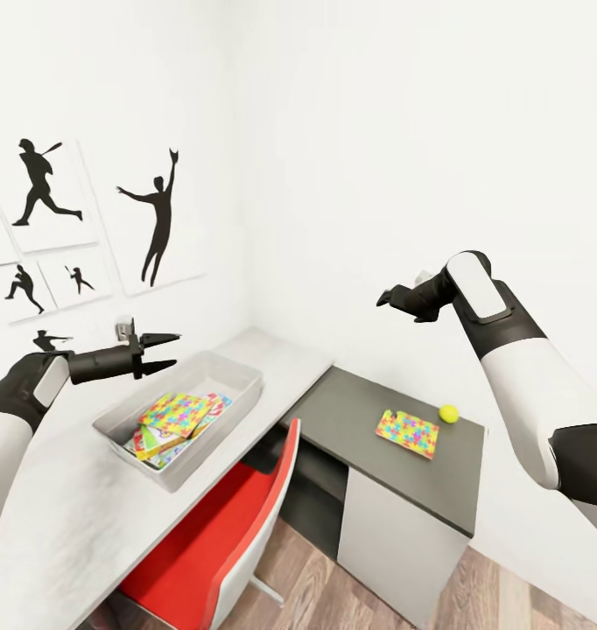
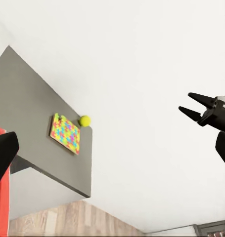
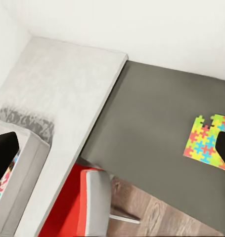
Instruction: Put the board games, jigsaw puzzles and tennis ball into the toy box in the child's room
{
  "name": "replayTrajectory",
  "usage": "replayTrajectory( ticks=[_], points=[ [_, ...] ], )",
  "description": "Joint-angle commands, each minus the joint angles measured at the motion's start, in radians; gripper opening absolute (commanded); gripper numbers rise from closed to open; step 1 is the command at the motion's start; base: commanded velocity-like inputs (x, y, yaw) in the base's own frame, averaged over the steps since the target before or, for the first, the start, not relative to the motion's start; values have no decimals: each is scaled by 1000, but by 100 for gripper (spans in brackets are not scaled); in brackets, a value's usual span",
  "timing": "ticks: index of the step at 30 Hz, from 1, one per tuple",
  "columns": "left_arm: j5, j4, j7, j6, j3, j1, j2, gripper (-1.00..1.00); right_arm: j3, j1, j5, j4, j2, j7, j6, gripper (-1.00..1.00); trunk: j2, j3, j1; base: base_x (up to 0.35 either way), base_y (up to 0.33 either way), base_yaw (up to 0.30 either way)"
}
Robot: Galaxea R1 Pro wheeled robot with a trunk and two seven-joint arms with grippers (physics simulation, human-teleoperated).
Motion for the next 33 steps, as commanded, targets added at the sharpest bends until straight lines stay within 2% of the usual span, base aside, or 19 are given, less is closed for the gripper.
replayTrajectory(
  ticks=[1, 16, 33],
  points=[
    [-2, 0, -4, 4, 1, -1, 0, 100, 4, -1, -10, -1, -1, -10, 0, 100, -3, -2, 0, -178, 55, -283],
    [-2, 0, -10, 4, 1, -1, 6, 100, 4, -1, -10, 1, 0, -10, -1, 100, -3, -2, 0, -182, 37, -283],
    [-2, -1, -13, 4, 2, -1, 9, 100, 3, -1, -10, 2, -1, -9, -1, 100, -3, -2, 0, -12, 0, -283]
  ],
)
